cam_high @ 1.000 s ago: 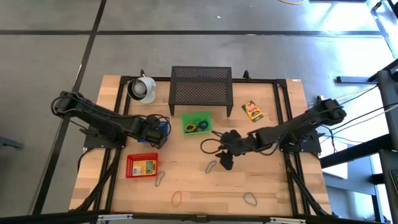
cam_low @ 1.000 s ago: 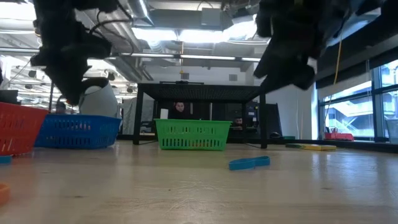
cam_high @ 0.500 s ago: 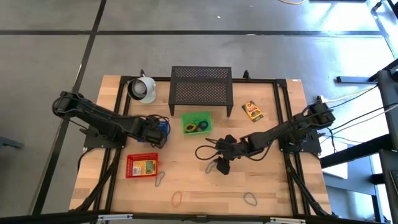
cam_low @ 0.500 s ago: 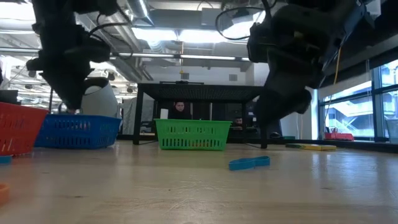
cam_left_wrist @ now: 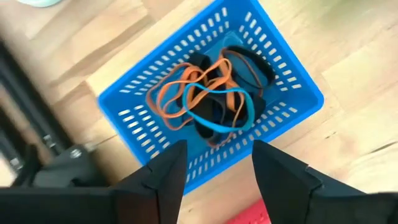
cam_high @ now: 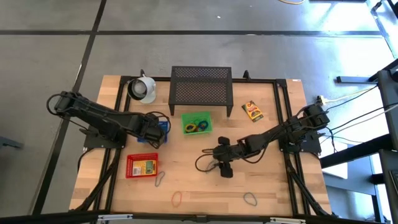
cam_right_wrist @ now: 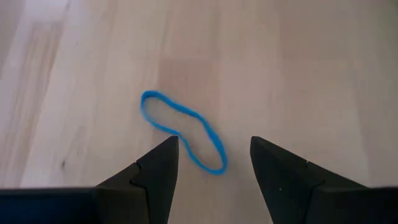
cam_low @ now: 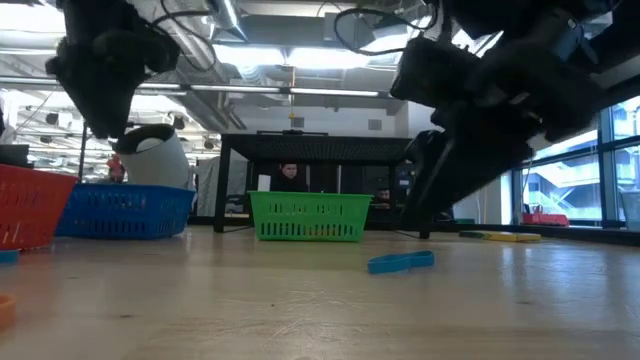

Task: Pick & Place Office Desk Supplies
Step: Put the blue rubber band into the blue bin

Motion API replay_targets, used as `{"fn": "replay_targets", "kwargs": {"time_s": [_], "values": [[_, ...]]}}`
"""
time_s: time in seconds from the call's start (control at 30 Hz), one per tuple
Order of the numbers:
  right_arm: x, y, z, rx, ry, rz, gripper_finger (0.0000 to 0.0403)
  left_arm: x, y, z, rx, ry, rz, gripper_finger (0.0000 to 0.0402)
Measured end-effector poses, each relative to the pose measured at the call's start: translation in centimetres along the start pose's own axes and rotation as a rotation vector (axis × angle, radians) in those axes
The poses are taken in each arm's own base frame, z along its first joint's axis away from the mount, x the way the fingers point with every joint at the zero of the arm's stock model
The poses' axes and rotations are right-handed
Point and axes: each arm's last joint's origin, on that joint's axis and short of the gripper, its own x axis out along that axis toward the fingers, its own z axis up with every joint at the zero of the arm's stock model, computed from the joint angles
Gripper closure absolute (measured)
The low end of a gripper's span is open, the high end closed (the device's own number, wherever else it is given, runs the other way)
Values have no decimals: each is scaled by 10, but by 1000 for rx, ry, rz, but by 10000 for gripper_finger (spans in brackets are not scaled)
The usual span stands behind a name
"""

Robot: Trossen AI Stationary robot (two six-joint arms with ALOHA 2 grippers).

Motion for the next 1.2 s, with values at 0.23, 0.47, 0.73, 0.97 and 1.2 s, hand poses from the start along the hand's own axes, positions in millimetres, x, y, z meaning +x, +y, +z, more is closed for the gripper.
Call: {"fn": "replay_targets", "kwargs": {"time_s": [0.23,0.47,0.73,0.97,1.2], "values": [[7,1,-3,-188,17,27,200,-21,-4,7,-22,-28,-45,236],[18,-1,-11,-317,59,13,200,-30,-6,11,-36,-56,-76,240],[31,-1,-16,-305,78,13,231,-32,-13,15,-58,-99,-141,245],[32,0,-17,-305,86,34,336,-33,-17,18,-75,-159,-171,255],[31,0,-17,-211,88,57,389,-34,-20,21,-75,-215,-194,264]]}}
